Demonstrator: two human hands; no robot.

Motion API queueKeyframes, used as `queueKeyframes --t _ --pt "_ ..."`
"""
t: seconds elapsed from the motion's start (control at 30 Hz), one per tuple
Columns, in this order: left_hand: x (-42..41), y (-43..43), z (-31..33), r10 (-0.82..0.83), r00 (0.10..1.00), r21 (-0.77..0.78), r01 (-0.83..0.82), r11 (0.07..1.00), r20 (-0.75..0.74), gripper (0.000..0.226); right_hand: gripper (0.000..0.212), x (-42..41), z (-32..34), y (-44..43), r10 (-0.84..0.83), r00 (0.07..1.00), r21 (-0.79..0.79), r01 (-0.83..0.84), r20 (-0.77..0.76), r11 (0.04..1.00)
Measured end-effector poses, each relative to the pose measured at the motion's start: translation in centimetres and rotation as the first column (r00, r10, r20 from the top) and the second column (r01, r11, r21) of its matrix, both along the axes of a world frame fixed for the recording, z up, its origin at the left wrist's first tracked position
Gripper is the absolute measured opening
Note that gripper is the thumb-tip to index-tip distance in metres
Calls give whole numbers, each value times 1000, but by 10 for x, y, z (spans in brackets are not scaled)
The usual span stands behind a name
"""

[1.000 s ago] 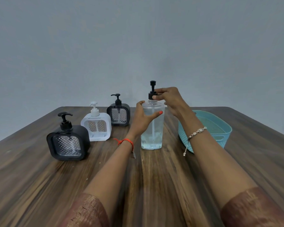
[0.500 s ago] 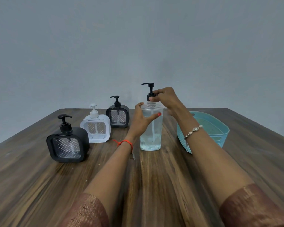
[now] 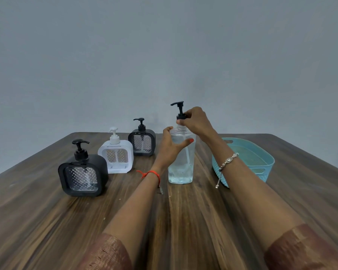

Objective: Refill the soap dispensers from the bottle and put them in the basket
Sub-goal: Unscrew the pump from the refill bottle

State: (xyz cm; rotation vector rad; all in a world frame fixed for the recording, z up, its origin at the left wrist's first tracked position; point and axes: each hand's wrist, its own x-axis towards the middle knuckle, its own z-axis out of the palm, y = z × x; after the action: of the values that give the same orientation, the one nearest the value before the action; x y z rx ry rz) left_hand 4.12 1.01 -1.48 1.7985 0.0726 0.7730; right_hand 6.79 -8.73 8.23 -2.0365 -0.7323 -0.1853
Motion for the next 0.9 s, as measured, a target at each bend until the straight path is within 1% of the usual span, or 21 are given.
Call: queueKeyframes --t 0.1,0.2,0.33,0.53,0.63,0.77,0.9 --pt "0 1 -1 -1 1000 3 1 1000 6 83 31 -1 10 0 0 1000 66 -2 17 998" --pt "0 2 -1 -2 1000 -3 2 1000 11 83 26 -4 25 -4 17 999 226 -24 35 974" --pt "2 2 -1 2 1000 -4 -2 1000 12 82 20 -8 44 -12 31 998 420 -52 56 906" --pt "2 3 -1 -6 1000 -18 6 1000 13 79 7 -6 67 -26 -49 999 568 38 4 822" --pt "0 2 1 -13 1000 -21 13 1000 9 79 9 -8 74 -33 -91 995 593 49 42 804" --pt "-1 1 2 -14 1000 -21 15 1000 13 79 12 -11 80 -39 -146 985 585 68 87 808" --pt "-2 1 2 -17 1000 -26 18 1000 7 81 12 -17 84 -39 -184 969 566 59 167 823"
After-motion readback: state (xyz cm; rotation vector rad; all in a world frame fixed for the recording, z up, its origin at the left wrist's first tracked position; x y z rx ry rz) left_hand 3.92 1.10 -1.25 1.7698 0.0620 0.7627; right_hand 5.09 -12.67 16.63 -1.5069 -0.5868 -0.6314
